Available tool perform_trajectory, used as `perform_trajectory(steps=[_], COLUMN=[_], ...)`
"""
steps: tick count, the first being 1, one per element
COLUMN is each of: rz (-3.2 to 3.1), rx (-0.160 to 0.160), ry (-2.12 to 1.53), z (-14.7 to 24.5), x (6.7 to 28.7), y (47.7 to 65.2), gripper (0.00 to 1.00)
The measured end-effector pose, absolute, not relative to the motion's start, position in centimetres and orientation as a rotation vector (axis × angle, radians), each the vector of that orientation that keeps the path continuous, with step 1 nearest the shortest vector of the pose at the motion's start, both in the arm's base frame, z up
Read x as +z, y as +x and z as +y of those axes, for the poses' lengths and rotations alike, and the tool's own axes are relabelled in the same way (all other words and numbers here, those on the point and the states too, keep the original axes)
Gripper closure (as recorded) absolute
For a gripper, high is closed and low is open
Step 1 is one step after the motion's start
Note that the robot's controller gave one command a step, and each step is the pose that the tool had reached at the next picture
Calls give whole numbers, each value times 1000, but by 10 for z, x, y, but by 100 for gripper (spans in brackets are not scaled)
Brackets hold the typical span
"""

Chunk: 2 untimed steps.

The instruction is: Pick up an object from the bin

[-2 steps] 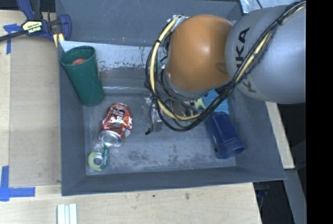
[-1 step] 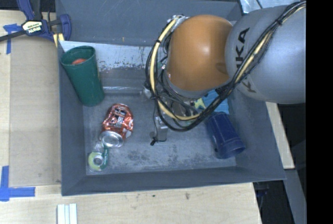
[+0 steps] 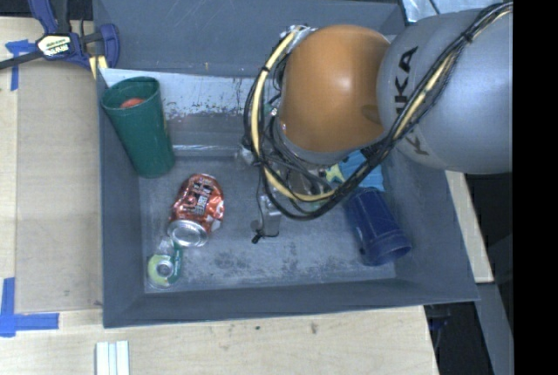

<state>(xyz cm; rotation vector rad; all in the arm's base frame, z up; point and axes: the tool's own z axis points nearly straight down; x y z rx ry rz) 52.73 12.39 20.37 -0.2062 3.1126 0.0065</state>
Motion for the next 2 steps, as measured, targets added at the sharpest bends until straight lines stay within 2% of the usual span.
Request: perform_trajectory(steps=[1,2], rz=[3095,3091], rx=[4,5], ry=[-333,-386], z=[146,154], x=[176,165], y=[537,539], gripper=[0,0])
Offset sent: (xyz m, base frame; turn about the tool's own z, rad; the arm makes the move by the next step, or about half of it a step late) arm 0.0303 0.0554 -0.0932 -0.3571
